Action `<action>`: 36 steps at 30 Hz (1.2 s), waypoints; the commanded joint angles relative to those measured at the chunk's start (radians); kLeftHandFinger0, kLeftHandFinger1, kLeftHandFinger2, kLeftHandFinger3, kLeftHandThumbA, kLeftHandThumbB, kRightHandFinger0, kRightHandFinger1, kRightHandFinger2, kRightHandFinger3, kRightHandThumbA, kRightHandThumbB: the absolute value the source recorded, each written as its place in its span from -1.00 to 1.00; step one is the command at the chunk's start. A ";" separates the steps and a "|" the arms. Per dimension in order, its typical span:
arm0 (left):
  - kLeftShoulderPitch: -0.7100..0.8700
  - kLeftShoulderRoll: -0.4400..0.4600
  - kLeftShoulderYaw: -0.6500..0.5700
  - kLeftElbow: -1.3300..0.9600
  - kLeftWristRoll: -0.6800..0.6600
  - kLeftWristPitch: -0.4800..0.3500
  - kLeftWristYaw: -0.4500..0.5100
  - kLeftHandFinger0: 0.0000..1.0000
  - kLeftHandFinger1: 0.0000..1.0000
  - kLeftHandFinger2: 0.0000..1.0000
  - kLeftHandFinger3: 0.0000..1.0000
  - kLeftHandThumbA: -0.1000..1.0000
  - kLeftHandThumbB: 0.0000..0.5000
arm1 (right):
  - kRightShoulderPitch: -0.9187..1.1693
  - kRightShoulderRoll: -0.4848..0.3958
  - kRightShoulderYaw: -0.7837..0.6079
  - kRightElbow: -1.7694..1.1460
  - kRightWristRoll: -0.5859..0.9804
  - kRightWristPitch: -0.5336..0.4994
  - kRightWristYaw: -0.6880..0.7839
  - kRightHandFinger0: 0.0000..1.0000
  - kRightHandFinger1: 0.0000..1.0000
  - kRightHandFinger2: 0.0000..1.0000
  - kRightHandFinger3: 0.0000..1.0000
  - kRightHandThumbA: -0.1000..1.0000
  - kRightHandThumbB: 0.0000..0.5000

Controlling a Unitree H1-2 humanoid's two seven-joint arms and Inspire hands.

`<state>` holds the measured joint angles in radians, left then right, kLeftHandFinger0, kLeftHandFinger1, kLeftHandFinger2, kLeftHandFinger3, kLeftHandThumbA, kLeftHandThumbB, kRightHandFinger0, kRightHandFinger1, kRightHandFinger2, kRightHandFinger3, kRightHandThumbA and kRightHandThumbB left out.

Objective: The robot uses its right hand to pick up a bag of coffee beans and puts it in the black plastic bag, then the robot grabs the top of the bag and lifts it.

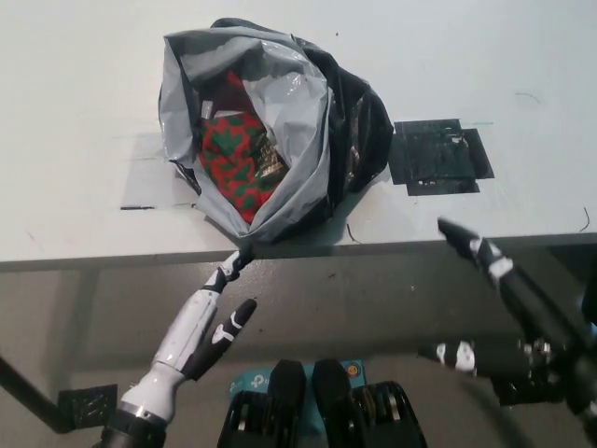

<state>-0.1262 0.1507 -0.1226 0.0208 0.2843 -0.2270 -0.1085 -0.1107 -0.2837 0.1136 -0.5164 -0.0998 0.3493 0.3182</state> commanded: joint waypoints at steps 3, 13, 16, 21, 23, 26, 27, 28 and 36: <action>0.013 0.029 0.056 -0.035 -0.118 -0.048 0.000 1.00 1.00 1.00 1.00 1.00 0.12 | 0.080 0.131 -0.095 0.070 0.114 -0.429 -0.131 1.00 1.00 1.00 1.00 1.00 0.55; 0.172 0.025 0.043 -0.078 -0.106 -0.056 -0.003 1.00 1.00 1.00 1.00 1.00 0.09 | 0.214 0.174 -0.101 0.311 0.139 -0.549 -0.089 1.00 1.00 1.00 1.00 1.00 0.03; 0.206 0.026 0.044 -0.093 -0.107 -0.048 -0.005 1.00 1.00 1.00 1.00 1.00 0.12 | 0.243 0.181 -0.095 0.328 0.144 -0.564 -0.080 1.00 1.00 1.00 1.00 1.00 0.16; 0.219 0.037 0.046 -0.100 -0.107 -0.040 -0.012 1.00 1.00 1.00 1.00 1.00 0.16 | 0.260 0.196 -0.082 0.357 0.136 -0.608 -0.078 1.00 1.00 1.00 1.00 1.00 0.08; 0.218 0.043 0.046 -0.096 -0.113 -0.048 -0.016 1.00 1.00 1.00 1.00 1.00 0.13 | 0.262 0.203 -0.078 0.364 0.125 -0.623 -0.081 1.00 1.00 1.00 1.00 1.00 0.03; 0.217 0.046 0.044 -0.098 -0.117 -0.045 -0.019 1.00 1.00 1.00 1.00 1.00 0.12 | 0.268 0.209 -0.078 0.368 0.120 -0.631 -0.085 1.00 1.00 1.00 1.00 1.00 0.01; 0.218 0.049 0.043 -0.099 -0.116 -0.042 -0.020 1.00 1.00 1.00 1.00 1.00 0.12 | 0.267 0.209 -0.077 0.372 0.119 -0.639 -0.084 1.00 1.00 1.00 1.00 1.00 -0.03; 0.216 0.053 0.043 -0.098 -0.119 -0.042 -0.023 1.00 1.00 1.00 1.00 1.00 0.12 | 0.266 0.210 -0.076 0.377 0.118 -0.646 -0.085 1.00 1.00 1.00 1.00 1.00 -0.04; 0.213 0.061 0.038 -0.097 -0.130 -0.042 -0.018 1.00 1.00 1.00 1.00 1.00 0.09 | 0.250 0.209 -0.070 0.394 0.106 -0.665 -0.089 1.00 1.00 1.00 1.00 1.00 -0.07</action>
<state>0.0898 0.1950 -0.0912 -0.0332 0.1906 -0.2333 -0.1096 0.1518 -0.0806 0.0558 -0.1220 -0.0178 -0.1944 0.2638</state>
